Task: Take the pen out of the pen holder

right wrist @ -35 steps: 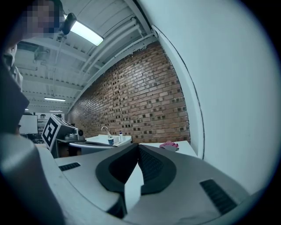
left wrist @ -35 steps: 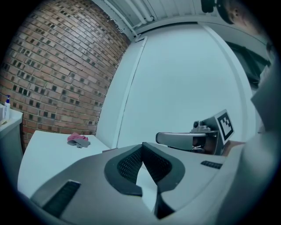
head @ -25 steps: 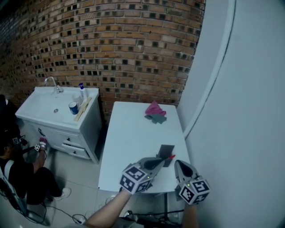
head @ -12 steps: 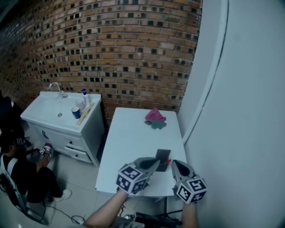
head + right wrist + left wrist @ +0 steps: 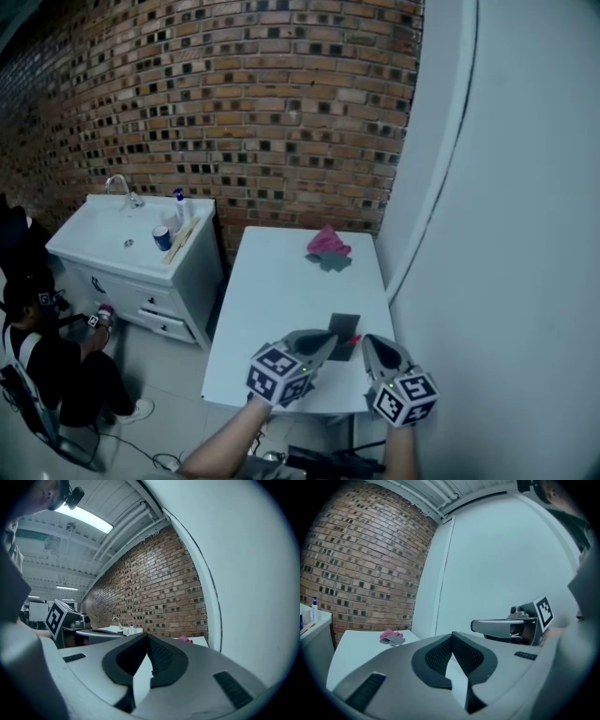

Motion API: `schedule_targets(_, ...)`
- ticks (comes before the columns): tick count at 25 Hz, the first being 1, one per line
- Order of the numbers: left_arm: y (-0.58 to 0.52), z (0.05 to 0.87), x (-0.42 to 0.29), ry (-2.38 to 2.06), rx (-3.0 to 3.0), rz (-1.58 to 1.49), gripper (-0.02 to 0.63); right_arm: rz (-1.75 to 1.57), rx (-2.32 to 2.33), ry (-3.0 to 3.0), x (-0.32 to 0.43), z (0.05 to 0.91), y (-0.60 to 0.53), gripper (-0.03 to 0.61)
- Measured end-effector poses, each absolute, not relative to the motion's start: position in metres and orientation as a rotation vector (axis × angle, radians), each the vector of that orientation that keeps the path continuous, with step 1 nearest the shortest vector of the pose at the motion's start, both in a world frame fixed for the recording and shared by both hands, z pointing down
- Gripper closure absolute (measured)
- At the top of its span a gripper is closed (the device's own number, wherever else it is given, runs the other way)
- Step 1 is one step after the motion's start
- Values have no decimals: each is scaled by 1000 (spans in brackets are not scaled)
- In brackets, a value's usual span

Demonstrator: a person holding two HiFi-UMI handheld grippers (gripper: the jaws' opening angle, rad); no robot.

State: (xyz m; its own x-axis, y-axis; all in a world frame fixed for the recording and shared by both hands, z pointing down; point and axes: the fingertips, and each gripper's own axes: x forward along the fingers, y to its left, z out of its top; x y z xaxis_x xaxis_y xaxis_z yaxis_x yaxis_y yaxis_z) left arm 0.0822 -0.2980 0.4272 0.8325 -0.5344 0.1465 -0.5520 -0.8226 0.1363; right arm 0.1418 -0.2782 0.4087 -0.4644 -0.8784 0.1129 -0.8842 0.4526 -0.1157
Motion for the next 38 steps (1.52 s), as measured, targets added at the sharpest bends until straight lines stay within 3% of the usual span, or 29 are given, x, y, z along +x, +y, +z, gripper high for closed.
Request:
schedule_targets(23, -348, 522, 154, -931, 2790, 323, 604, 329, 1636, -2513, 181, 447, -287, 575)
schedule_targets(30, -358, 549, 175, -934, 2792, 389, 495, 347, 1638, -2491, 190, 457, -291, 575)
schedule_targets(38, -369, 573, 185, -976, 2773, 521, 491, 355, 1641, -2467, 196, 461, -292, 575)
